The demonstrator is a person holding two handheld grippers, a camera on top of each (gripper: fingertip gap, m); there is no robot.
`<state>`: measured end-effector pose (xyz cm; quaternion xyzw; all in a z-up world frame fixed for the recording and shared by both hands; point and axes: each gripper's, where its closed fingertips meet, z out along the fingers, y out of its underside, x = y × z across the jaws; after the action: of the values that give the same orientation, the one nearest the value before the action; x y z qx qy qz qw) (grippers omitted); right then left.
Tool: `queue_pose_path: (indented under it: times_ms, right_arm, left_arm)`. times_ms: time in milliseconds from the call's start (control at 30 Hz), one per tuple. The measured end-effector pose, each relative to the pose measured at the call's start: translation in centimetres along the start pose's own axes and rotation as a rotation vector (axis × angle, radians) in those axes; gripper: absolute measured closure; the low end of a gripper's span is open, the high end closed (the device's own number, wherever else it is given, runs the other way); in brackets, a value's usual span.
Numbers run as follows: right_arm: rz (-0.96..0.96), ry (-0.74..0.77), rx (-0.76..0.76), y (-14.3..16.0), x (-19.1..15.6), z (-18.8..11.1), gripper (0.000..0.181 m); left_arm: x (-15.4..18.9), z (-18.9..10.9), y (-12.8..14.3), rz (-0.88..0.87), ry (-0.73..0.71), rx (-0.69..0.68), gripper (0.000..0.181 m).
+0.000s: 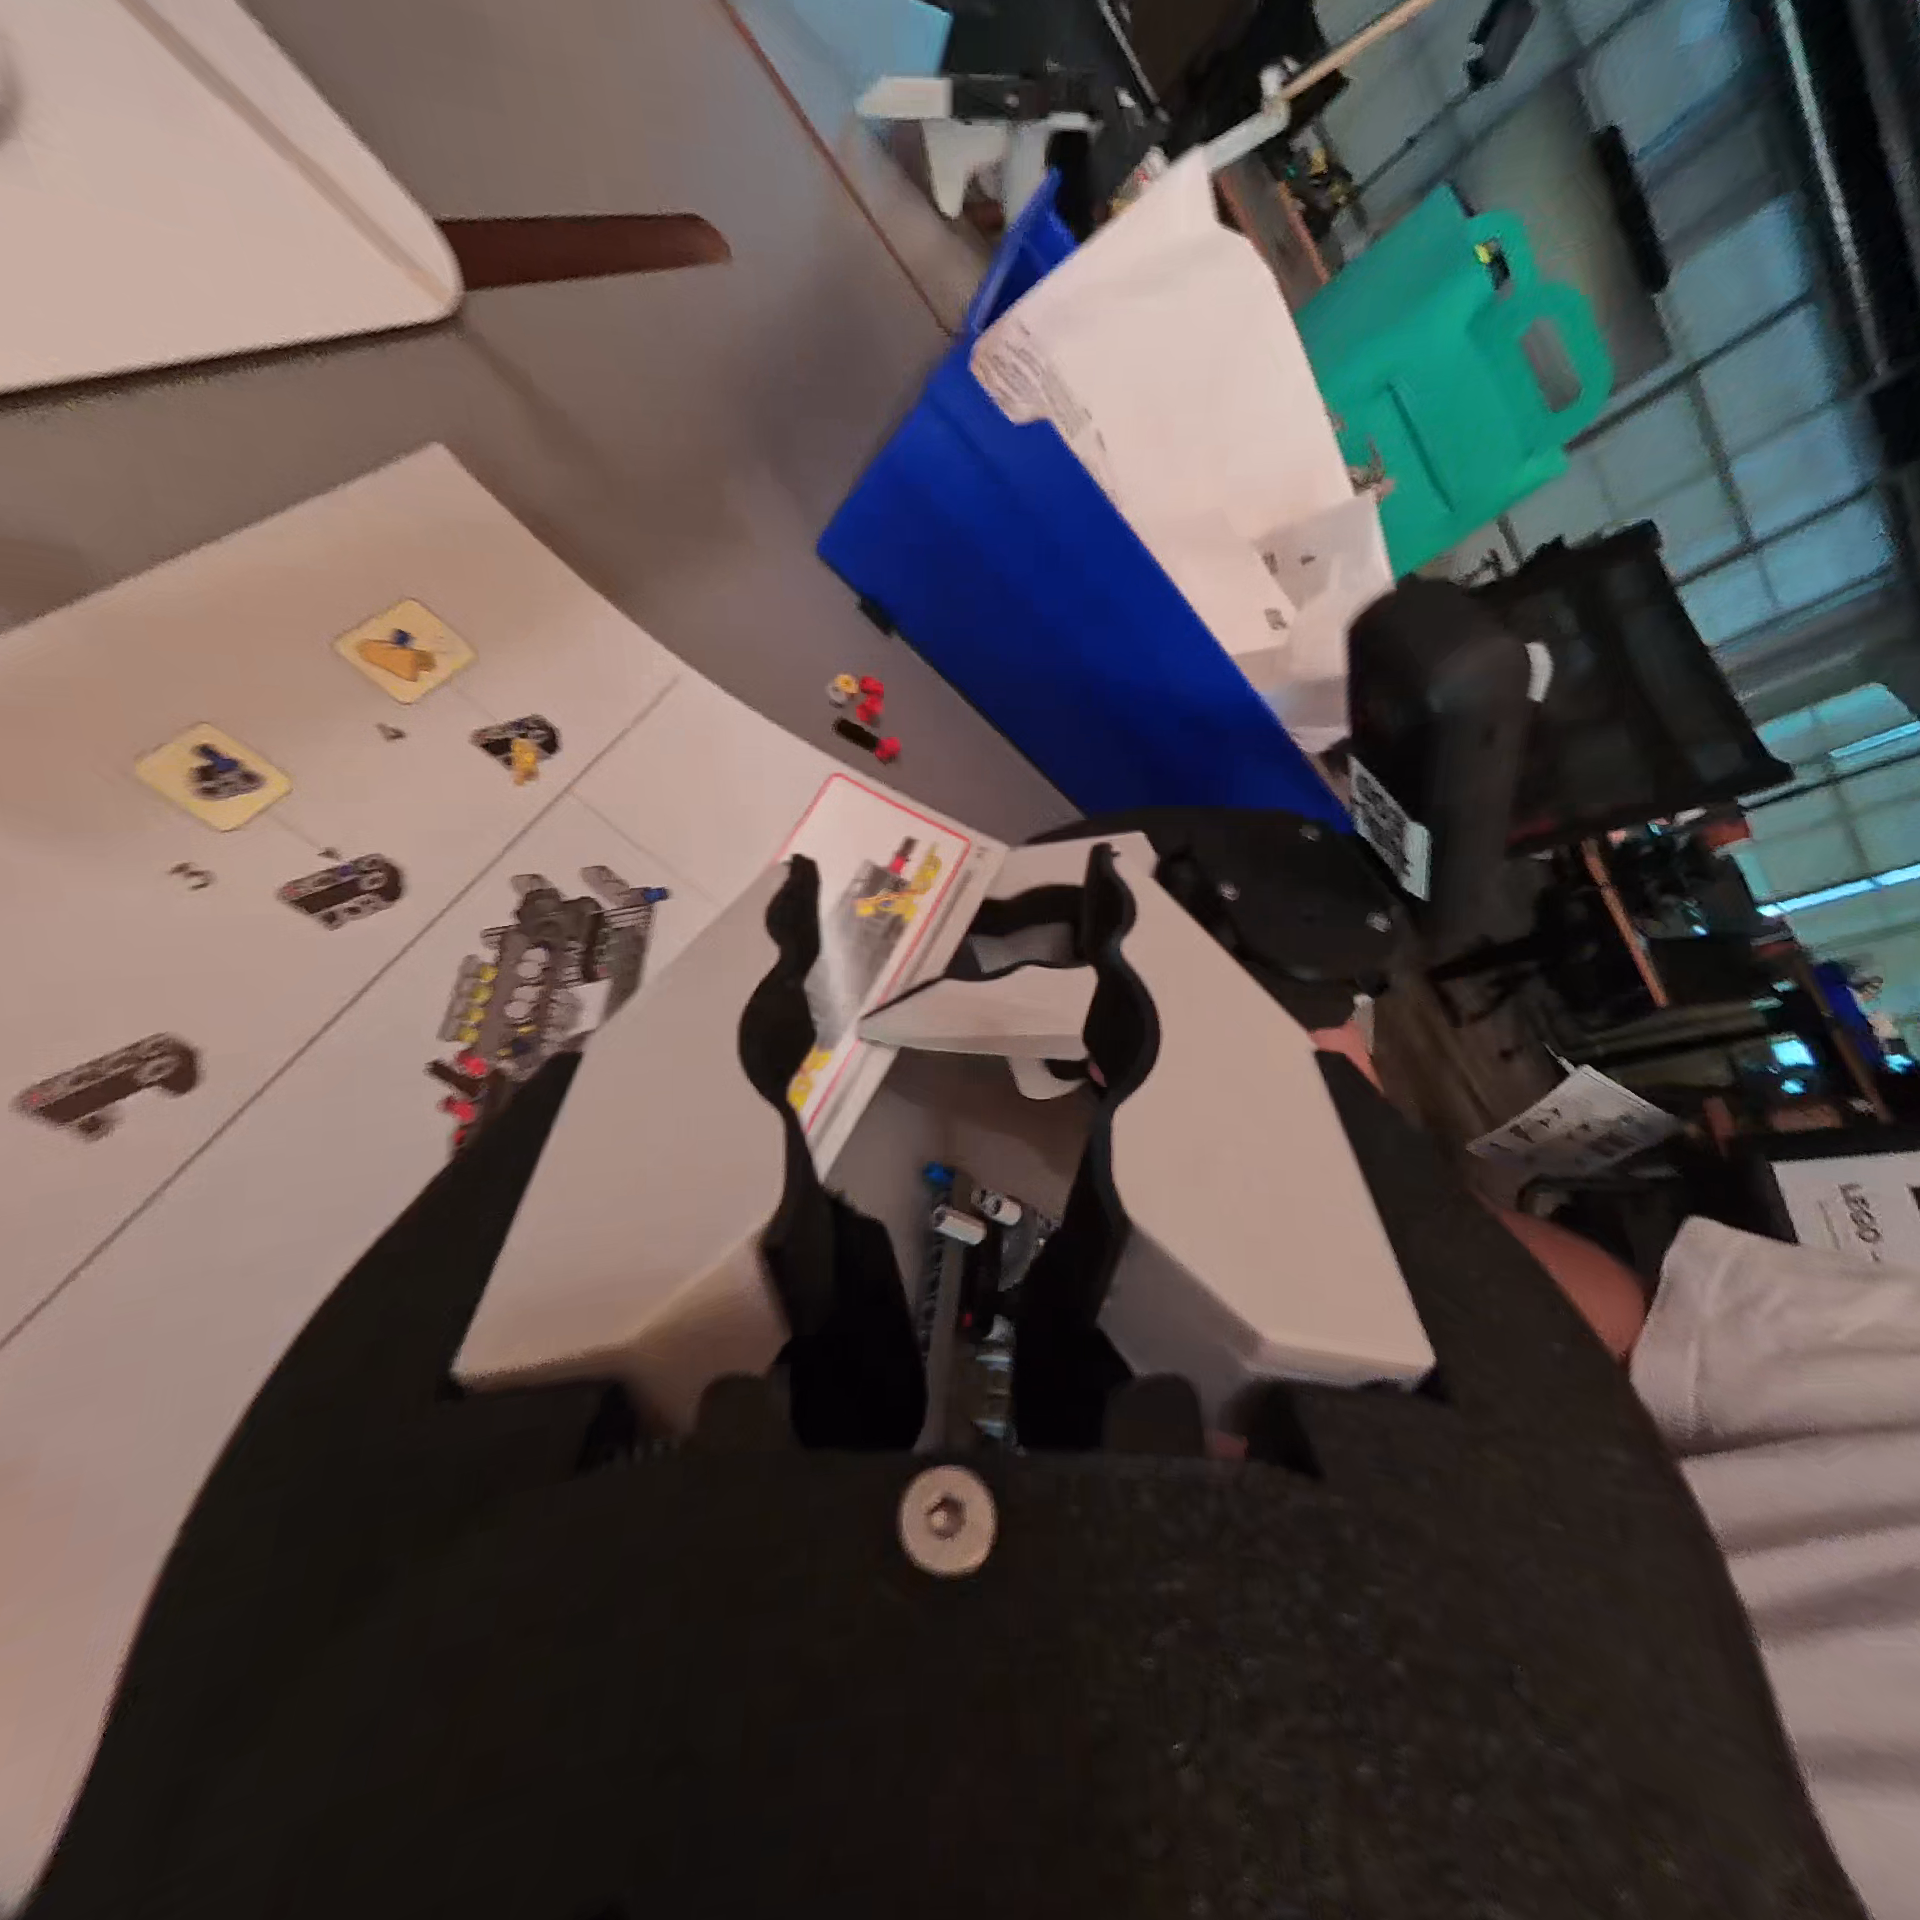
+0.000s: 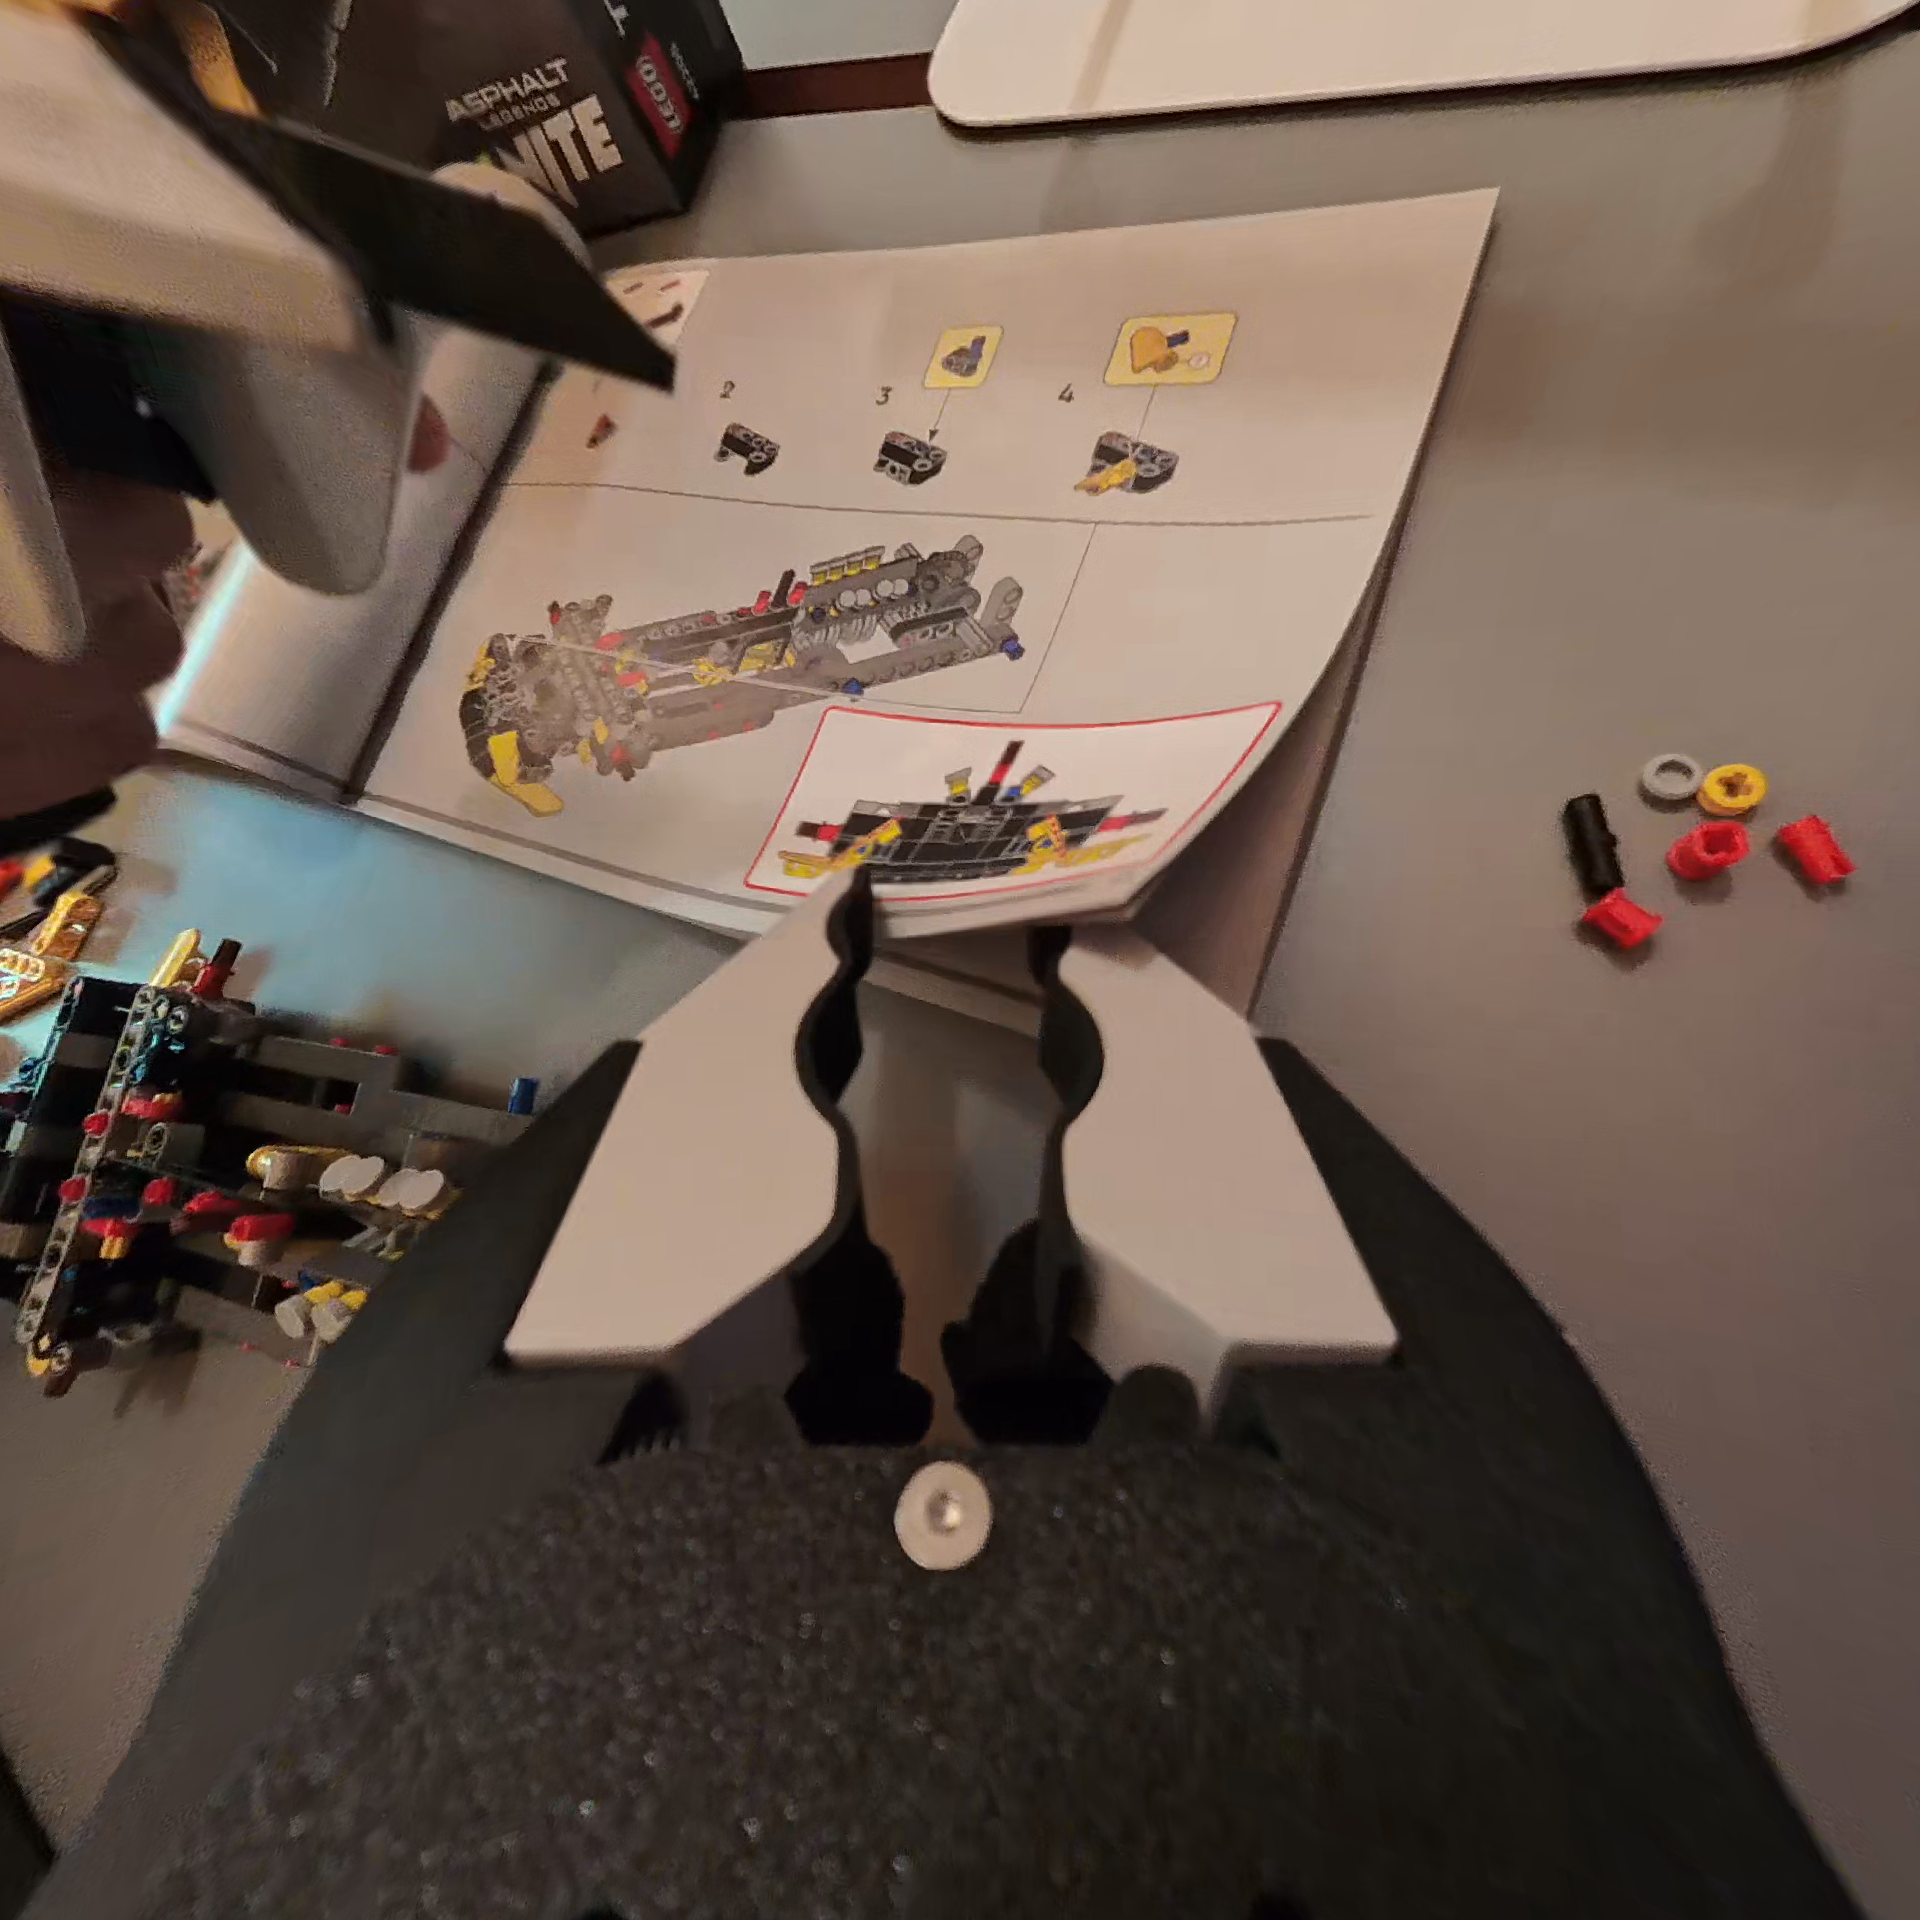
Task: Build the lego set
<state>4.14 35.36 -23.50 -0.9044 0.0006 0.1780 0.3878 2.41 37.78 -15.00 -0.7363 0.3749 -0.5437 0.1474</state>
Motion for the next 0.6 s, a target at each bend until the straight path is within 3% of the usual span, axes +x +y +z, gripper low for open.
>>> queue_pose_path:
  times_ms: [100,133,200,233,400,500,600]
  right_arm:
    - [-0.11,0.026,0.026,-0.6,-1.5,-0.1,0.163]
    - [-0.187,0.044,0.043,-0.9,-2.3,-0.2,0.165]
    - [-0.379,0.086,0.092,-1.8,-4.3,-0.6,0.172]
    - [-0.485,0.114,0.107,-2.0,-5.3,-0.7,0.181]
    - [-0.903,0.317,0.107,-2.0,-7.3,0.3,0.181]
    - [-0.882,0.324,0.065,-1.5,-6.7,0.7,0.181]
    - [-0.7,0.421,0.117,-2.6,-3.1,-2.1,0.181]
  left_arm:
    - [-1.0,-0.4,-0.1,0.007,-0.05,-0.026,0.107]
    - [-0.7,-0.2,0.2,0.009,-0.032,-0.047,0.09]
    - [-0.1,0.1,0.6,-0.014,0.006,-0.083,0.079]
    - [0.1,0.1,0.6,-0.04,0.02,-0.084,0.08]
    - [-1.2,-0.5,0.5,-0.137,0.054,-0.082,0.103]
    - [-2.1,0.0,1.5,-0.068,0.025,-0.15,0.11]
    - [-4.2,-0.7,2.2,0.097,-0.106,-0.183,0.117]
